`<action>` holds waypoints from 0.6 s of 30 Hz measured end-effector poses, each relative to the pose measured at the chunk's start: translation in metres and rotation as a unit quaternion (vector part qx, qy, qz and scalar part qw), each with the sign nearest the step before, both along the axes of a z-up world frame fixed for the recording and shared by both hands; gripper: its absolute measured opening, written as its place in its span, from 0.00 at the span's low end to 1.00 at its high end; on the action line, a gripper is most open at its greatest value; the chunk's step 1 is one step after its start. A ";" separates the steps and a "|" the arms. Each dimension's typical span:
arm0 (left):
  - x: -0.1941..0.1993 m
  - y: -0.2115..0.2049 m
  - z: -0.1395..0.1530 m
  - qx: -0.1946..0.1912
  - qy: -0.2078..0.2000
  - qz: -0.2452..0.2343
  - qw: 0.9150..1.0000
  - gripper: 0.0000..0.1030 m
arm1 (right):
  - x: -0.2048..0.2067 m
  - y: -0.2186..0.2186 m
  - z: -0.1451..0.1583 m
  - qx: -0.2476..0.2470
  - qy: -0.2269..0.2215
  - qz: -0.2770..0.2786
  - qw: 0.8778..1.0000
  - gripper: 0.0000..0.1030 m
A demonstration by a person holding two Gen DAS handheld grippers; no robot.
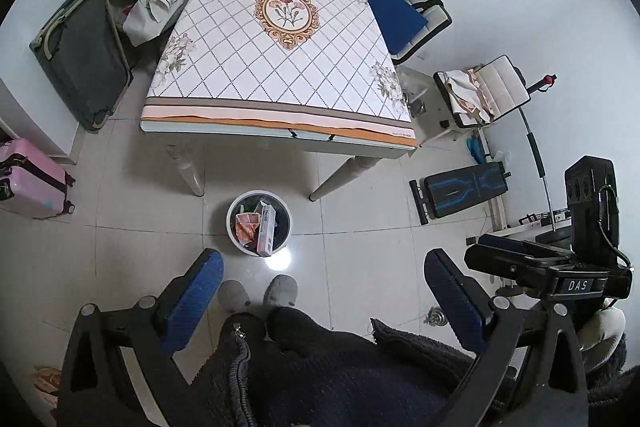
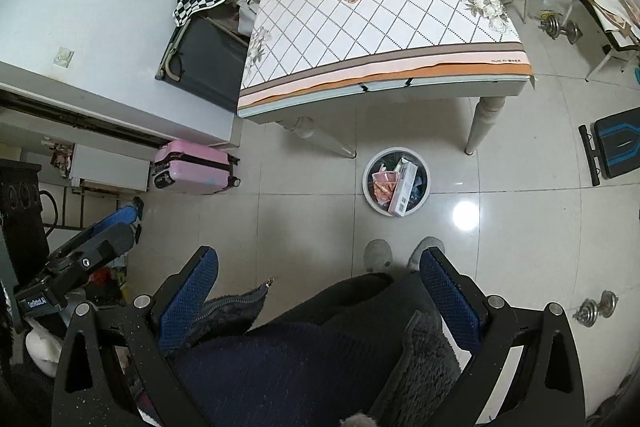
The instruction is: Collect trash
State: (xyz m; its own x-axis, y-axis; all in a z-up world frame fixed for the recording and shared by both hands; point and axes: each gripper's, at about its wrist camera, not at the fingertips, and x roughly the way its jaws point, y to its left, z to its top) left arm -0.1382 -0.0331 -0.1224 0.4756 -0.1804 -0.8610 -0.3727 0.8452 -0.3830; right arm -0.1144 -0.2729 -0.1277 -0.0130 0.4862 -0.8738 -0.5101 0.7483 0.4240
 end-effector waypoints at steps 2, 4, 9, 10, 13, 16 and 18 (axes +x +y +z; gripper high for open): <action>-0.002 -0.002 0.002 0.000 -0.003 -0.005 1.000 1.00 | 0.001 0.001 0.000 -0.001 0.000 0.002 1.000 1.00; 0.000 -0.004 0.002 -0.002 -0.005 -0.009 1.000 1.00 | 0.001 0.001 0.001 -0.003 -0.001 0.004 1.000 1.00; 0.001 -0.008 0.004 0.000 -0.005 -0.018 1.000 1.00 | 0.002 -0.001 0.004 -0.006 0.000 0.006 1.000 1.00; 0.001 -0.009 0.005 -0.001 -0.005 -0.020 1.000 1.00 | 0.002 -0.002 0.004 -0.006 0.000 0.006 1.000 1.00; 0.003 -0.012 0.008 0.000 -0.006 -0.024 1.000 1.00 | 0.002 -0.003 0.004 -0.006 0.004 0.006 1.000 1.00; 0.004 -0.014 0.008 0.000 -0.006 -0.028 1.000 1.00 | 0.002 -0.005 0.005 -0.007 0.004 0.004 1.000 1.00; 0.005 -0.015 0.008 -0.001 -0.005 -0.031 1.000 1.00 | 0.002 -0.006 0.005 -0.006 0.004 0.003 1.000 1.00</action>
